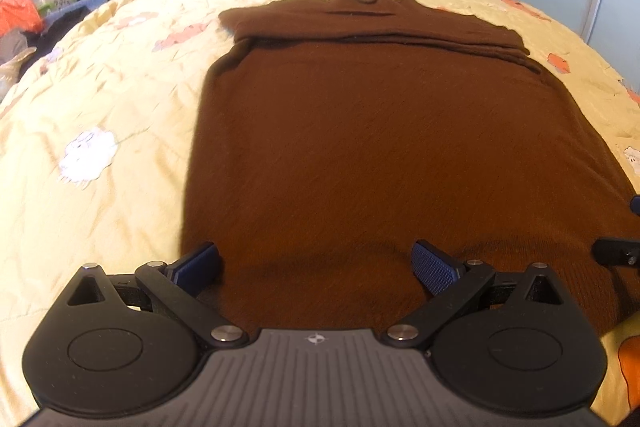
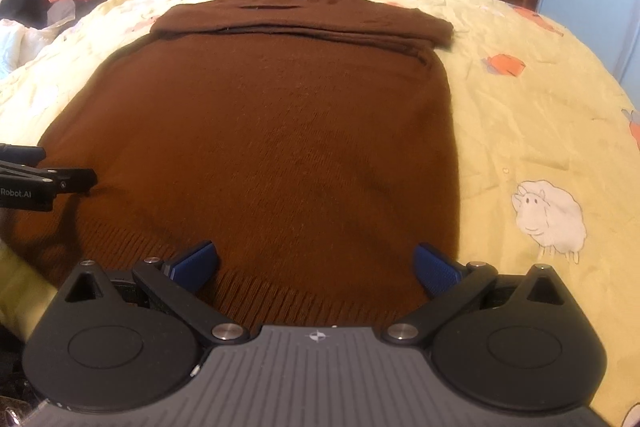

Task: Fold small clothes

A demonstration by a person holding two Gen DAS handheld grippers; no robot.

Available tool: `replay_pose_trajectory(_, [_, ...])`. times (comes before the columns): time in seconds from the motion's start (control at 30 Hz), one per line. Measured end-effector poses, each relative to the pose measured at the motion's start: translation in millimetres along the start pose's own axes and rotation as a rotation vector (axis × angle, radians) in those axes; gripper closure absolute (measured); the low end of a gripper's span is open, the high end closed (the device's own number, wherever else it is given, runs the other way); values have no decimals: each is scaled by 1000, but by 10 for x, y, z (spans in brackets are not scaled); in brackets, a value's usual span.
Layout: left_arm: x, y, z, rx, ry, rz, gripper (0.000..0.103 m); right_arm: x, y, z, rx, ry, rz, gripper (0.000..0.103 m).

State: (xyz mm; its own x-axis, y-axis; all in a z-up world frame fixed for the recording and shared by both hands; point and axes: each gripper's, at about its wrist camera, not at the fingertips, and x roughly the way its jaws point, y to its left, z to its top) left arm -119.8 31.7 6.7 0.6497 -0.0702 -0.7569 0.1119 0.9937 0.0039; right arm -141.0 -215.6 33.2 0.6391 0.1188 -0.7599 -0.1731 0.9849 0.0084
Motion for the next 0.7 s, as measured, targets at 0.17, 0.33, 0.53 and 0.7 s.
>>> replay_pose_trajectory(0.17, [-167,298,-53,-82,19,-4,0,-214,-398,32,158,-17,60,0])
replay_pose_trajectory(0.33, [-206,894,-109,-376,87,-242,0,-225,-1057,-62,479,90,277,0])
replay_pose_trajectory(0.53, [160,1283,-254,-716,339,-789,1,-71,-1114,-104,570,217,572,0])
replay_pose_trajectory(0.7, [145,1351,-248,-731,350,-783,1,-26,-1078,-116,587,237,642,12])
